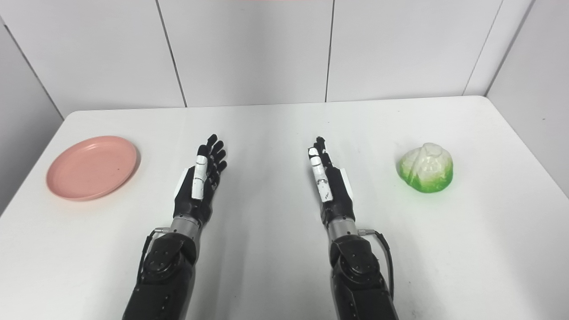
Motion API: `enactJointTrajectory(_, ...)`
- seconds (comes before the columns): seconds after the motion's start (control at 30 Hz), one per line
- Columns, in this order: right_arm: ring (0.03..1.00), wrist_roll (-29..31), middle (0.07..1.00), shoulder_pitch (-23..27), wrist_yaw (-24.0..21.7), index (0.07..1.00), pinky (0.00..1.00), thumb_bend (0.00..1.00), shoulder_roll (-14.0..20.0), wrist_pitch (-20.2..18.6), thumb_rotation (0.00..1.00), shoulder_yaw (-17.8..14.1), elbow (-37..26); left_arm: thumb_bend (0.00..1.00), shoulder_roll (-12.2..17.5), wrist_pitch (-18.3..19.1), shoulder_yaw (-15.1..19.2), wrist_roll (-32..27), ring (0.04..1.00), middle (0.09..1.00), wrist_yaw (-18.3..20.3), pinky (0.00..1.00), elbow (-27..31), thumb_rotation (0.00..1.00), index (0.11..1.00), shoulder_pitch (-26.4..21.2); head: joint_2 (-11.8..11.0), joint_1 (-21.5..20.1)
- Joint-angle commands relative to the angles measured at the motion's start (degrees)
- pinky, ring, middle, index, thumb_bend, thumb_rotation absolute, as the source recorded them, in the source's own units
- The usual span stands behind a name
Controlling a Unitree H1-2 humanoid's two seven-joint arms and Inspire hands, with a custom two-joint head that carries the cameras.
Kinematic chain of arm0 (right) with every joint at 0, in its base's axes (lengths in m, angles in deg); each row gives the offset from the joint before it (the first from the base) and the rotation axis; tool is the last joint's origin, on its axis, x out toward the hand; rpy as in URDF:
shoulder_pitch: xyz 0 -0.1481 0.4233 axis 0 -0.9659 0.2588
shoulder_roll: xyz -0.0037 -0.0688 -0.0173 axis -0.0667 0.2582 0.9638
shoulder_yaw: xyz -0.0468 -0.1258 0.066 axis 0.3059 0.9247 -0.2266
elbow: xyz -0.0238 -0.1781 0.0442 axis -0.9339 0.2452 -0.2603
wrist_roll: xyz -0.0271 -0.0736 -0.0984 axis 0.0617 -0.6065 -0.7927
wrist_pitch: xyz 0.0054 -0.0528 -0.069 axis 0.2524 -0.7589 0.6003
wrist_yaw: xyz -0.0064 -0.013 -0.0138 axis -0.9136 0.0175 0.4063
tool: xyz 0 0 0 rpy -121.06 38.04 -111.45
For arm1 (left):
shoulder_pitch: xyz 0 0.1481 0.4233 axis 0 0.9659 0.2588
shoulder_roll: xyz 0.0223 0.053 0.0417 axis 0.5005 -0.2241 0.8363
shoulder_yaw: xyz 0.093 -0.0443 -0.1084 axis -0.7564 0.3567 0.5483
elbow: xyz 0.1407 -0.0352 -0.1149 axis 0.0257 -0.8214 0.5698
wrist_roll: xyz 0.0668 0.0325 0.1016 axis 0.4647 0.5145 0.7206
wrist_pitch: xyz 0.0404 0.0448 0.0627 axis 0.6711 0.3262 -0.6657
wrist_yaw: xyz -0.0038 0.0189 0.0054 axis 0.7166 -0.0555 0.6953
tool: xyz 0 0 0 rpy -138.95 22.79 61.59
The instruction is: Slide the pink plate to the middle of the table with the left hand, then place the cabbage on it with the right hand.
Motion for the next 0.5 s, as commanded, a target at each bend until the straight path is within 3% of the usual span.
enactJointTrajectory(0.0,0.986,0.1,0.994,0.9,-0.3,0.995,1.0,0.64,-0.1,-0.6,0.95,0.0,-0.4,0.8,0.1,-0.9,0.0,-0.1,1.0,1.0,0.9,1.0,-0.1,1.0,1.0,0.2,-0.1,0.2)
enactJointTrajectory(0.1,0.985,0.2,0.993,0.5,-0.4,0.992,1.0,0.63,0.0,-0.7,0.95,-0.1,-0.9,0.79,-0.3,-0.9,-0.2,0.0,1.0,1.0,0.7,1.0,0.4,1.0,1.0,0.5,-0.6,2.8)
enactJointTrajectory(0.3,0.969,1.7,0.975,-0.4,-0.8,0.977,1.0,0.63,1.4,1.3,0.92,-1.6,-0.9,0.8,-2.3,-0.8,-0.5,0.5,1.0,1.0,-0.8,1.0,1.5,1.0,1.0,0.5,-3.4,14.4)
enactJointTrajectory(0.33,0.94,2.4,0.95,-0.4,-0.6,0.948,0.96,0.64,1.4,2.0,0.84,-2.1,-0.7,0.8,-2.6,-0.9,-0.5,0.9,1.0,1.0,-1.3,1.0,1.7,1.0,1.0,0.3,-3.4,14.4)
enactJointTrajectory(0.47,0.917,5.6,0.934,-0.5,-2.5,0.928,0.95,0.68,2.6,2.6,0.74,-3.7,0.1,0.77,-3.8,-2.9,0.5,0.1,1.0,1.0,-2.4,1.0,2.5,1.0,1.0,-1.3,-5.2,19.5)
